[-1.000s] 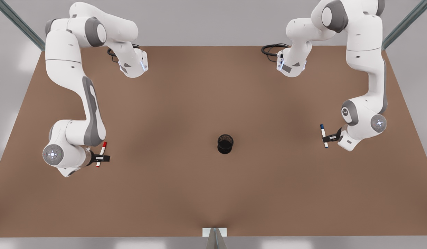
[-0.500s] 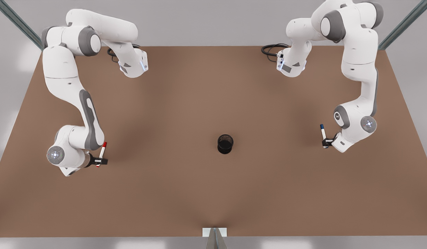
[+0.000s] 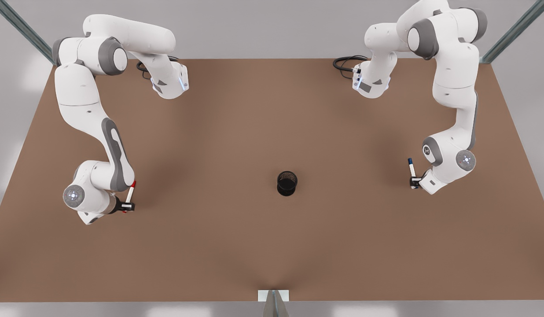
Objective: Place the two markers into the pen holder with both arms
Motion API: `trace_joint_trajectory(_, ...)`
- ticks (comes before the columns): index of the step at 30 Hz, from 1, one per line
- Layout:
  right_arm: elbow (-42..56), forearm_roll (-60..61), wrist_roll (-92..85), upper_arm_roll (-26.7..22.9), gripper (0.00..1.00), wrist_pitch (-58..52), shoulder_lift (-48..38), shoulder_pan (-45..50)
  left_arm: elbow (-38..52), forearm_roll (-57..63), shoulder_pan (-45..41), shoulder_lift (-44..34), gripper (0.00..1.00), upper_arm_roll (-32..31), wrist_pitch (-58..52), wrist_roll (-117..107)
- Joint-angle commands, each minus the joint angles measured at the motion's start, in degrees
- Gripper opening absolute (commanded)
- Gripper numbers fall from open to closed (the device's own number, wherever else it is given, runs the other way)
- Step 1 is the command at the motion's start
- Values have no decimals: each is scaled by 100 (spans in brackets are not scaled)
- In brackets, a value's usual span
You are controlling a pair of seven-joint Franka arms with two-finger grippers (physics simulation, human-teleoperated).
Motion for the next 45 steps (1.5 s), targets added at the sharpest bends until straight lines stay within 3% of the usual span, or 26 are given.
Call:
trace_joint_trajectory(1,-29,8,-243,9,57,56,-3,-1,3,2,0,21,50,1,17,386)
trace_joint_trajectory(3,-29,8,-243,18,46,65,-3,-1,3,2,0,30,44,1,17,386)
trace_joint_trajectory(12,-125,8,-252,45,39,47,-30,-1,3,-112,-9,30,26,1,17,360)
trace_joint_trajectory(13,-143,8,-260,45,31,47,-39,-1,3,-121,-9,30,21,1,17,333)
trace_joint_trajectory(15,-152,8,-261,45,21,47,-47,-1,3,-235,-44,22,21,-17,9,298)
trace_joint_trajectory(18,-134,8,-261,97,21,47,-65,-1,143,-235,-96,-66,21,-104,-140,44)
trace_joint_trajectory(19,-143,8,-261,115,21,39,-74,-10,371,-235,-175,-127,21,-193,-657,-255)
trace_joint_trajectory(22,-161,-1,-287,124,21,39,-47,-63,688,-244,-597,-734,21,-201,-1740,-1029)
trace_joint_trajectory(27,-266,-1,-322,141,21,100,-56,-80,2622,-481,-2372,-752,21,-201,-3902,-4720)
trace_joint_trajectory(31,-301,-1,-322,141,21,153,-65,-80,3228,-1623,-3163,-673,21,-210,-3885,-5319)
trace_joint_trajectory(36,-231,-1,-366,255,21,56,-513,-63,3026,-4268,-3137,-479,21,-201,-3463,164)
trace_joint_trajectory(39,-126,-1,-568,431,21,30,-768,-63,3044,-5235,-3261,-453,21,-272,-3437,2360)
trace_joint_trajectory(42,208,-1,-533,800,21,-313,-926,-63,3044,-6466,-3366,-286,21,-324,-3349,5517)
trace_joint_trajectory(45,402,-1,-471,1459,21,-383,-1172,-54,3061,-6537,-3331,-207,21,-324,-3217,7108)
